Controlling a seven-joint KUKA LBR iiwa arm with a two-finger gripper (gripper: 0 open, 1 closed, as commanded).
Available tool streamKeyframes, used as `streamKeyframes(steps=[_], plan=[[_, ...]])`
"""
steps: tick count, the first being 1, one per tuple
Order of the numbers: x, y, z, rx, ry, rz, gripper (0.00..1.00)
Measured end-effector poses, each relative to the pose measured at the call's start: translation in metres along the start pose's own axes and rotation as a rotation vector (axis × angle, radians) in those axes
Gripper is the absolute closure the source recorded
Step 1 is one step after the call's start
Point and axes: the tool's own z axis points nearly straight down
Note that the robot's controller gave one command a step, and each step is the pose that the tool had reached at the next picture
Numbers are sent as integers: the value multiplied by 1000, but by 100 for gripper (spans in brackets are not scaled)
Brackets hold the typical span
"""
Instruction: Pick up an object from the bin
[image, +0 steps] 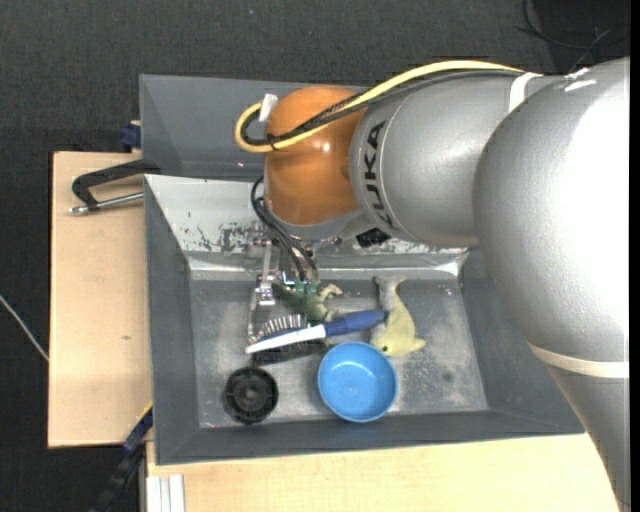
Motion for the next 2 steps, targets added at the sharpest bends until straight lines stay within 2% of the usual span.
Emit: streamKeyframes(steps=[1, 2], plan=[[43, -29, 55, -12, -12, -17, 0], [43, -29, 57, -9, -16, -22, 100]])
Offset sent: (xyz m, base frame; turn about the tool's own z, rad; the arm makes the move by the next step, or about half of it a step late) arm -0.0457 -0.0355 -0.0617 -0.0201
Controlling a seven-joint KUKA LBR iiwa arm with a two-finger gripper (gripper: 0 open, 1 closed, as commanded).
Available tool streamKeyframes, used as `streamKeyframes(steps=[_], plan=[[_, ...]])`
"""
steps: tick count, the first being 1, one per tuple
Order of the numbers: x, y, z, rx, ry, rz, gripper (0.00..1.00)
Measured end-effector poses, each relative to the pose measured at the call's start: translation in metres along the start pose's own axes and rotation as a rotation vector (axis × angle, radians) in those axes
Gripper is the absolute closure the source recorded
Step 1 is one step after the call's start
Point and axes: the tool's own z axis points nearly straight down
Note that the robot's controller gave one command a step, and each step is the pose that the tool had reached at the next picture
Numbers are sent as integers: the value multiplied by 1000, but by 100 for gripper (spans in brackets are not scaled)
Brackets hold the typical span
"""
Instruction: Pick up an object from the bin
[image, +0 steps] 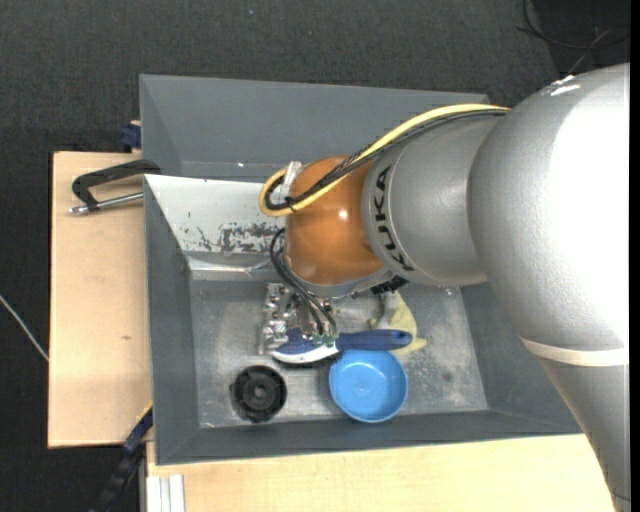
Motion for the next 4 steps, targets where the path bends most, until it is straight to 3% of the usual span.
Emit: streamKeyframes(steps=[1, 2, 3, 4], plan=[[-2, 8, -134, 6, -4, -272, 100], [0, 7, -130, 6, 3, -270, 0], [-16, -63, -69, 11, 14, -296, 0], [-29, -58, 3, 1, 18, -576, 0]])
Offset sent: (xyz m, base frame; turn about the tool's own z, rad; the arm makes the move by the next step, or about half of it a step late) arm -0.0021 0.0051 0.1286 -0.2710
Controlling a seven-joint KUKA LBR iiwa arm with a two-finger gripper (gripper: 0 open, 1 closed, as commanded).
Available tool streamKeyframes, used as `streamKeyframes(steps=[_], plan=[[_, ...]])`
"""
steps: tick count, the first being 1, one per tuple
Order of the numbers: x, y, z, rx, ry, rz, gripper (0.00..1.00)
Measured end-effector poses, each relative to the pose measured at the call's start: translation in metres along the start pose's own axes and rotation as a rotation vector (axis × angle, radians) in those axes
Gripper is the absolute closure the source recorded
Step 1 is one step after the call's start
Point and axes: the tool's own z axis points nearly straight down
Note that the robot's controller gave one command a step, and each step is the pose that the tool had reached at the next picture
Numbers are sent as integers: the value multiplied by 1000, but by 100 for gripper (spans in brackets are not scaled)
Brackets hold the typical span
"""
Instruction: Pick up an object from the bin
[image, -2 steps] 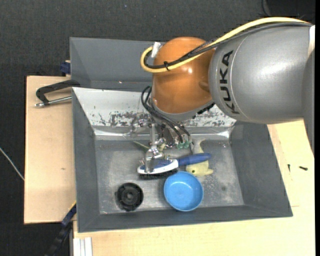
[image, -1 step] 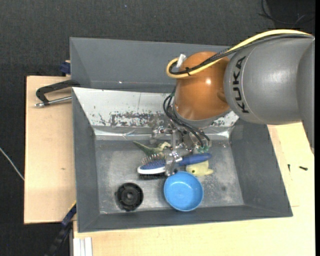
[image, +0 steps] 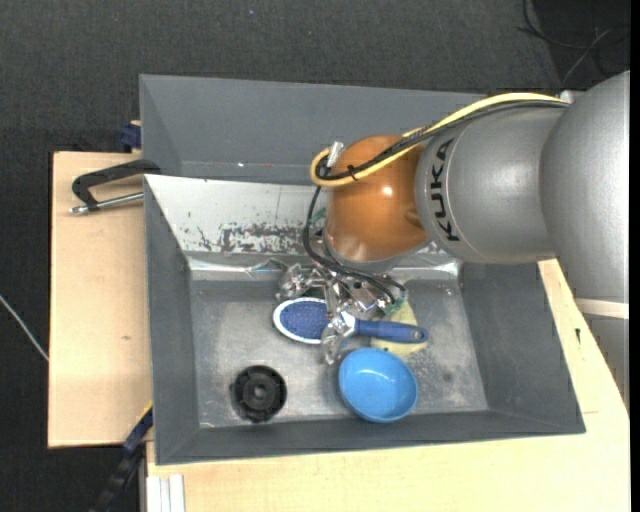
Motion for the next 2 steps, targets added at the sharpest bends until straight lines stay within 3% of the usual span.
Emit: streamKeyframes(steps=[1, 2], plan=[[0, 0, -1, 0, -1, 1, 100], [17, -1, -166, 13, -18, -41, 100]])
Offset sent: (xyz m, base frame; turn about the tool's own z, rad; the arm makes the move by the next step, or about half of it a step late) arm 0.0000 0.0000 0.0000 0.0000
